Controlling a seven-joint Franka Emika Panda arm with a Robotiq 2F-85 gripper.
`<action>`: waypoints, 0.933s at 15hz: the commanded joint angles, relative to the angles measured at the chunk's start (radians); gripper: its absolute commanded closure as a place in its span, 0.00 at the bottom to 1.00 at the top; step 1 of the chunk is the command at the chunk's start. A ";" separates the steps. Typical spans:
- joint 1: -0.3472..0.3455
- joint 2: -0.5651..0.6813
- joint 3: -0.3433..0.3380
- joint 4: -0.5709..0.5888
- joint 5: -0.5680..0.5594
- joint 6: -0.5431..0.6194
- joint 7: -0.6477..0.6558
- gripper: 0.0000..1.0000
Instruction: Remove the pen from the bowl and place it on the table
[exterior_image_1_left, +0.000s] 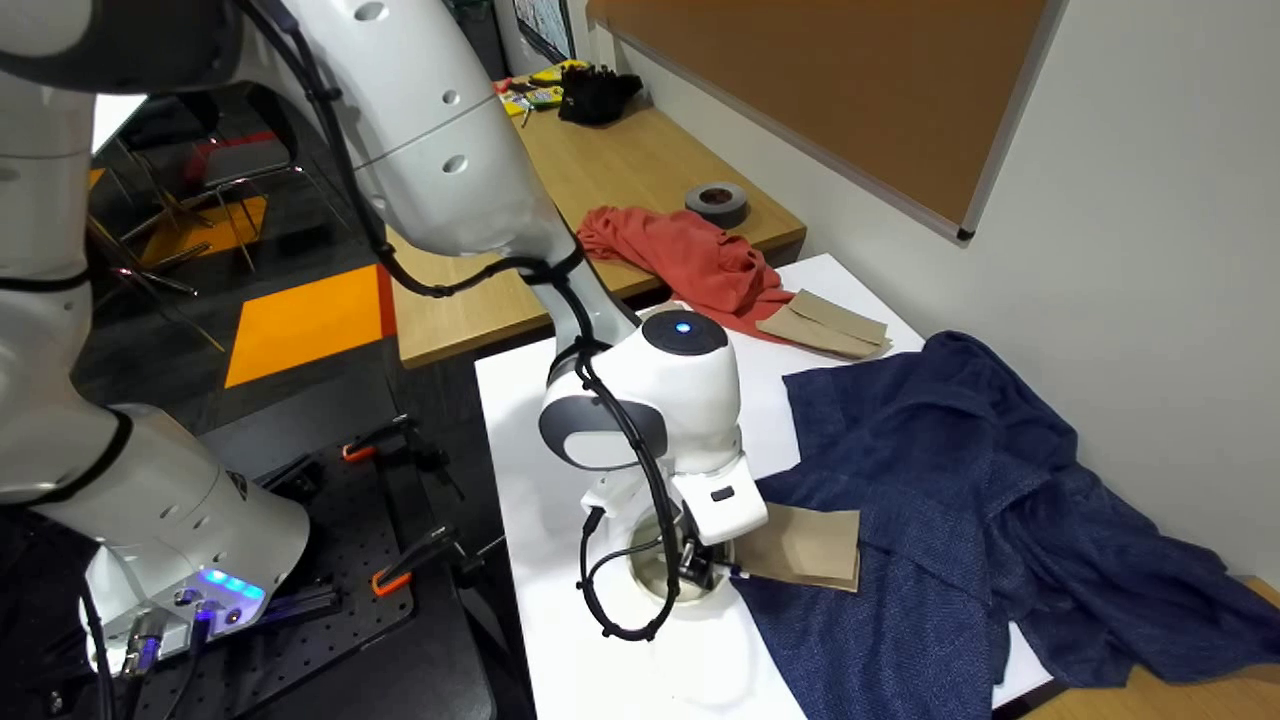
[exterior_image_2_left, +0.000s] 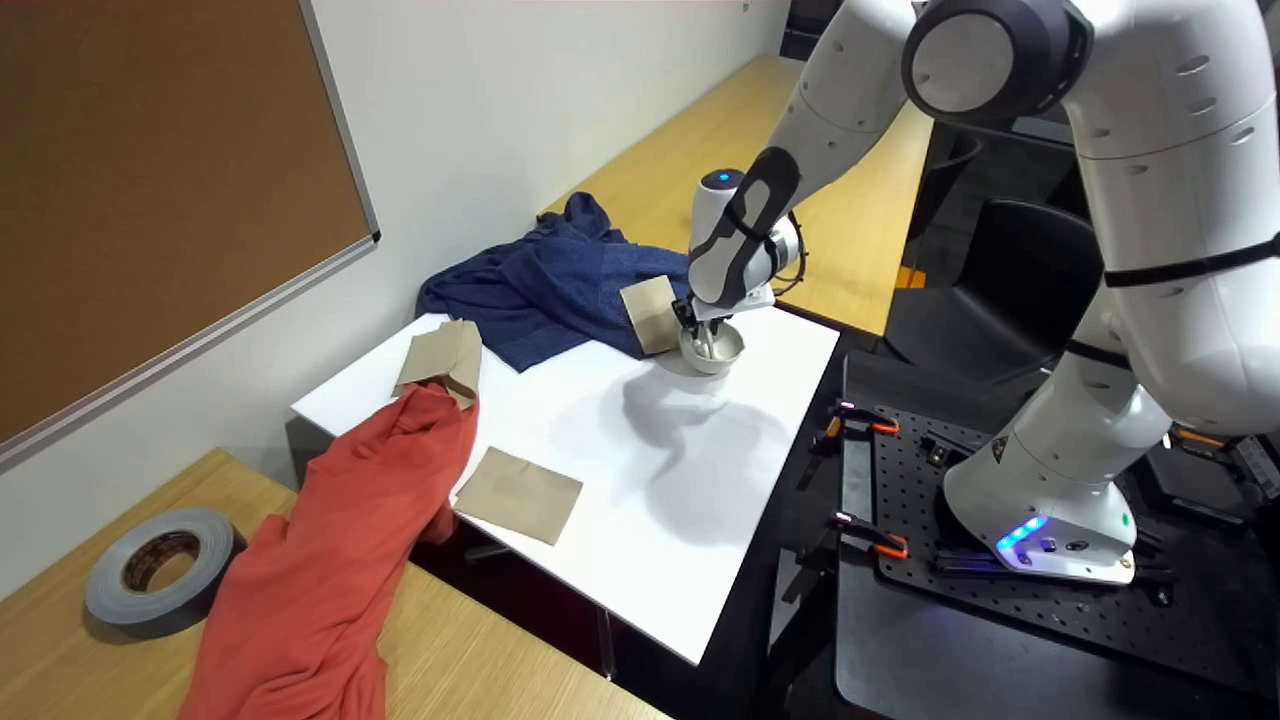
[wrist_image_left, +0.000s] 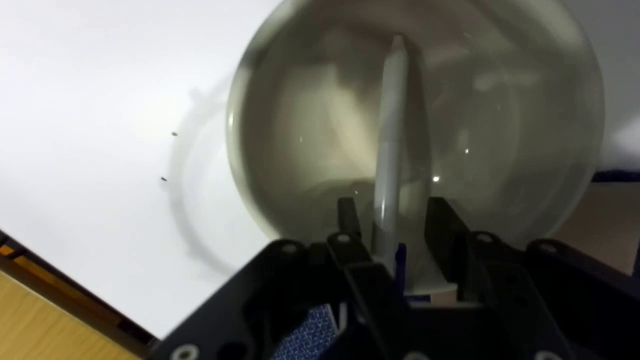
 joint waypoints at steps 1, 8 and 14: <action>0.008 0.004 -0.011 0.012 0.009 -0.013 -0.006 0.90; 0.028 -0.126 -0.088 -0.115 -0.006 0.028 -0.017 0.96; 0.044 -0.304 -0.133 -0.233 -0.051 0.077 -0.079 0.96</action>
